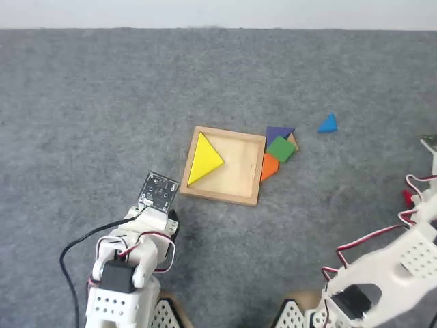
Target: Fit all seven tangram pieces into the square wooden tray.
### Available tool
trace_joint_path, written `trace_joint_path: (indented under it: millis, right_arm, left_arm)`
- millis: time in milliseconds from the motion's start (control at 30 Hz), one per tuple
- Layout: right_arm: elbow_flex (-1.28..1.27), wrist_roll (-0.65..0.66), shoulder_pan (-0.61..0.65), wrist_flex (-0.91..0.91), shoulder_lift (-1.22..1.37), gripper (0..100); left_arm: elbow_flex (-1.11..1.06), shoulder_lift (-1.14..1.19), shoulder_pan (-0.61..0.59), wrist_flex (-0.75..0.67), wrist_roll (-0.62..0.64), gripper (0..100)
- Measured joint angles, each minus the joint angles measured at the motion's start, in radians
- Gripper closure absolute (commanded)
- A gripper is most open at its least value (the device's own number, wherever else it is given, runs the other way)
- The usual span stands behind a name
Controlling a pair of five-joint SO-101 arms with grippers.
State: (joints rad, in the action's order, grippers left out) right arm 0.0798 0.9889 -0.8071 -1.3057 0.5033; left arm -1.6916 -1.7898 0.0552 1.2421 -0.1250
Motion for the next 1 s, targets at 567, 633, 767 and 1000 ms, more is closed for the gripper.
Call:
trace_joint_path:
  millis: [567,633,767,1000]
  right_arm:
    - [-0.06,0.029,0.0,0.132,-0.002,64.8]
    - [-0.074,0.037,0.0,0.132,-0.003,64.8]
    - [-0.075,0.041,0.0,0.135,-0.005,64.9]
    - [-0.075,0.044,-0.011,0.135,-0.005,72.4]
  left_arm:
    - [0.0,0.0,0.0,0.0,0.0,91]
    - [0.0,0.0,0.0,0.0,0.0,91]
    - [0.0,0.0,0.0,0.0,0.0,91]
    - [0.0,0.0,0.0,0.0,0.0,91]
